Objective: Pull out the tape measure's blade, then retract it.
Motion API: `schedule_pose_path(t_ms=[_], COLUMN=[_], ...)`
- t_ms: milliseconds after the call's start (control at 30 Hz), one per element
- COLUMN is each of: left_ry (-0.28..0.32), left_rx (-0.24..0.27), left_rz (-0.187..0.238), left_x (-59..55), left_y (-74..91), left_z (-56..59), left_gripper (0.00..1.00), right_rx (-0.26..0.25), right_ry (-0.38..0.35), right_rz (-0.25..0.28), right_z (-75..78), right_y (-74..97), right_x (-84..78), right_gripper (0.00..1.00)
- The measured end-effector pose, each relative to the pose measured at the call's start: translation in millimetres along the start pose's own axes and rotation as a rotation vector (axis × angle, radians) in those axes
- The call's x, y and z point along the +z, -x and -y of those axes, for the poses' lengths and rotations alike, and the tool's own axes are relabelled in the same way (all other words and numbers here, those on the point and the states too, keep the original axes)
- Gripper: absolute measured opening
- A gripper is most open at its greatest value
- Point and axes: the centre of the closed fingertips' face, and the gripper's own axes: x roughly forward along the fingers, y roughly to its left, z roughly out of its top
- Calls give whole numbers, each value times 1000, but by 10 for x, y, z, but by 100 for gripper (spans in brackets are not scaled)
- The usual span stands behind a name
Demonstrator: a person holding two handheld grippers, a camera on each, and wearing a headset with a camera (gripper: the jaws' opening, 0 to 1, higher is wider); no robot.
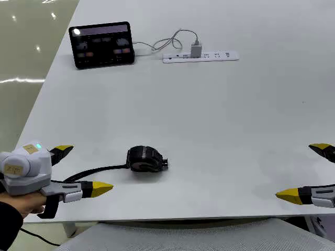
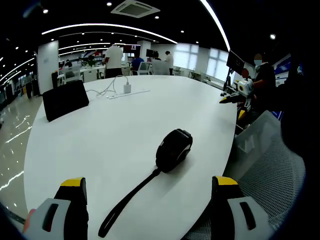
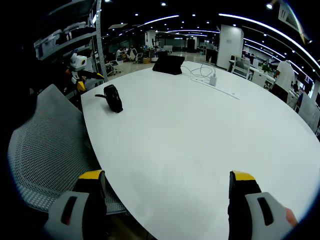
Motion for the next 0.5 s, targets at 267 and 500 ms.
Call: schedule_pose_path(t_ms=[267,500], left_ry=[-1,-5], left_rx=[3,8], left_rz=[-13,-15], left_x=[-6,-12], left_y=[18,40], left_z=[6,5], left_gripper=[100,100], right_rx=[-3,-1], right_ry=[-5,-5], right_rz=[9,9], right_z=[25,36], right_y=[22,22], right_x=[28,43], right_gripper=[98,97])
